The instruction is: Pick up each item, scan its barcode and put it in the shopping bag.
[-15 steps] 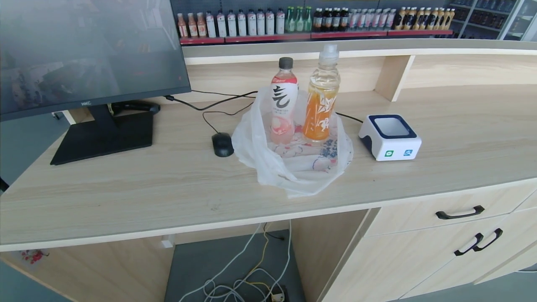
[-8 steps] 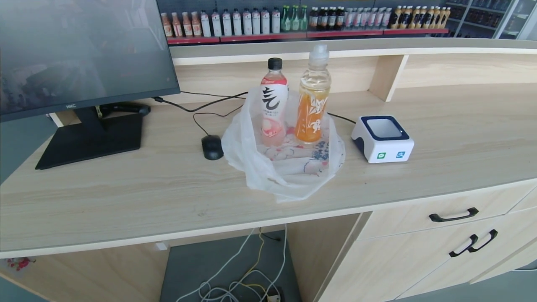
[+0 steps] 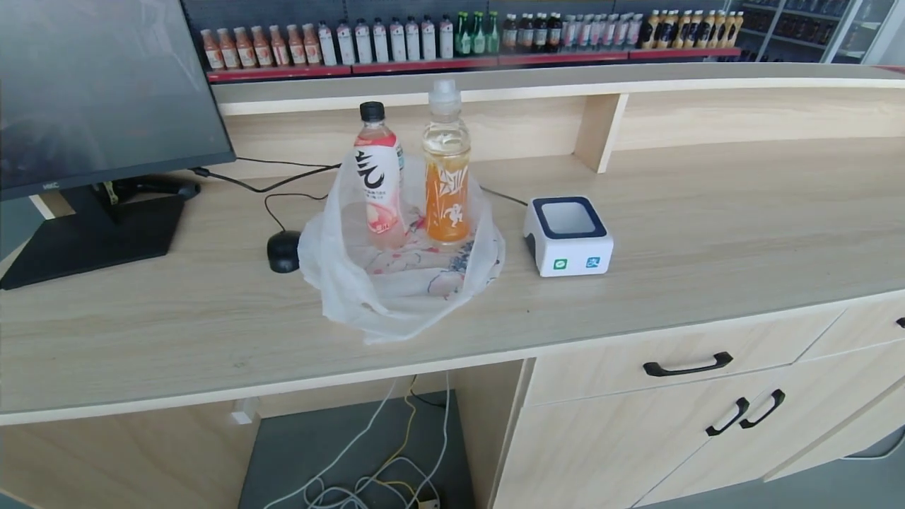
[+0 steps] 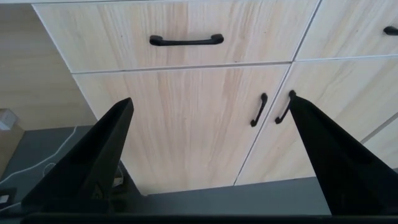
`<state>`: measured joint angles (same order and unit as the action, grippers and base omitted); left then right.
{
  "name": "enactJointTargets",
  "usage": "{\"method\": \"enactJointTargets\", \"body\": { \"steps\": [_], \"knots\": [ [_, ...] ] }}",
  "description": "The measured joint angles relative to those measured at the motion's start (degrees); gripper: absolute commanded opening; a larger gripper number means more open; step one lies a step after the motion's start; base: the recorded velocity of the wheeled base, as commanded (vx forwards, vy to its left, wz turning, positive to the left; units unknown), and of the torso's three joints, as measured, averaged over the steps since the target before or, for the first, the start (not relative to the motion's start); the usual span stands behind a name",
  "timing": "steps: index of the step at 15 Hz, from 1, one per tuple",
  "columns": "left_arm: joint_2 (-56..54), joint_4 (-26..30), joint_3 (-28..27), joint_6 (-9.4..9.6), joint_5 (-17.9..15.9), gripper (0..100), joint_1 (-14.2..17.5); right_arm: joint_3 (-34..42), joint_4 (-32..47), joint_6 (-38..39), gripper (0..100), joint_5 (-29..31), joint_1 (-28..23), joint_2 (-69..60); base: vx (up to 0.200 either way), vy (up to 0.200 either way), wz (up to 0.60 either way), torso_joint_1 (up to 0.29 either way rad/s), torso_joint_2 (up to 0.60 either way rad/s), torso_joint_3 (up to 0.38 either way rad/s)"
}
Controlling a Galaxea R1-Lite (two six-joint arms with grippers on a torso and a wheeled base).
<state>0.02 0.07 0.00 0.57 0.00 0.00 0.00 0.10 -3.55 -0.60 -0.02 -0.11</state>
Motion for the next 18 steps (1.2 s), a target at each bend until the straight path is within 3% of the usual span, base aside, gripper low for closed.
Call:
{"method": "enactJointTargets", "body": {
  "steps": [11, 18],
  "knots": [
    [0.0, 0.02, 0.0, -0.04, 0.0, 100, 0.0, 0.0, -0.02, 0.05, 100, 0.02, -0.05, 0.01, 0.0, -0.2, 0.0, 0.003, 0.0, 0.002],
    [0.0, 0.0, 0.0, -0.13, 0.0, 100, 0.0, 0.0, 0.0, -0.09, 100, 0.0, -0.05, 0.04, 0.0, 0.0, 0.0, 0.0, 0.0, 0.0]
  ]
}}
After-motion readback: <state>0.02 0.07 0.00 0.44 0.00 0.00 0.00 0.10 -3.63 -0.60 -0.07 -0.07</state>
